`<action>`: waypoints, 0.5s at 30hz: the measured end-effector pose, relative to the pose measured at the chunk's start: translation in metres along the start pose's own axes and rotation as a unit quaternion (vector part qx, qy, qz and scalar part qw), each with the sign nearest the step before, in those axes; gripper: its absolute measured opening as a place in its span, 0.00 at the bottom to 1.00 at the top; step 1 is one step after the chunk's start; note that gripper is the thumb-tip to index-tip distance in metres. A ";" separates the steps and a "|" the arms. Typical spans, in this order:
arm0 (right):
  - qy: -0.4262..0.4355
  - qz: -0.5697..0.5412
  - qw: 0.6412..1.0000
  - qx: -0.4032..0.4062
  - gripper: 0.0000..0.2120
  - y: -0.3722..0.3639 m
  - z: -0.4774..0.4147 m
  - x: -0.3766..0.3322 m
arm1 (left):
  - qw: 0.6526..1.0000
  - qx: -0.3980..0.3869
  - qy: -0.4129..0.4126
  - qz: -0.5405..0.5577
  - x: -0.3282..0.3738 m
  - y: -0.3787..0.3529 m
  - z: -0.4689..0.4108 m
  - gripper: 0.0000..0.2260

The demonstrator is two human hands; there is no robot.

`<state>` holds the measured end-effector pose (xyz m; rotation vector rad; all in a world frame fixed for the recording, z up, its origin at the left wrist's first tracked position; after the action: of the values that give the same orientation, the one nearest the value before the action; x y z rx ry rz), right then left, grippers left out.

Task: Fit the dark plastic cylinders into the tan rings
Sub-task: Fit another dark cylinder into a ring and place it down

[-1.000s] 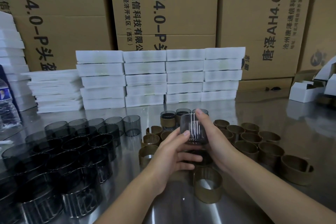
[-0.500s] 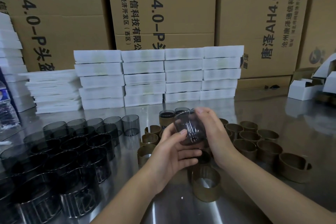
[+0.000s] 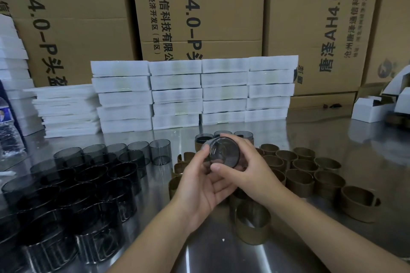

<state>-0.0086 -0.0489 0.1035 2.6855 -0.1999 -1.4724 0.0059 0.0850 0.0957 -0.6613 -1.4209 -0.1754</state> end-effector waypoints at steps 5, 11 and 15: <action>-0.004 0.018 1.000 0.005 0.27 0.002 0.000 0.000 | 0.997 0.003 0.013 -0.073 -0.001 0.002 -0.002 0.26; -0.007 0.008 1.000 0.026 0.29 0.002 -0.001 0.002 | 0.992 -0.020 0.019 -0.125 -0.001 0.001 -0.001 0.31; -0.009 0.005 0.999 0.031 0.30 0.003 -0.002 0.004 | 0.988 -0.026 0.011 -0.152 -0.002 0.000 -0.001 0.31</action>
<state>-0.0048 -0.0527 0.1018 2.7149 -0.2653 -1.5136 0.0070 0.0840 0.0938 -0.4797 -1.4946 -0.4596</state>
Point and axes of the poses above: each hand's wrist, its own z-axis away from the middle knuckle, its own y-axis out of the back of the hand, x = y × z, the point moved 1 cm from there along -z, towards the middle knuckle, and after that the axes turned 12 degrees about -z, right-handed, at the moved point
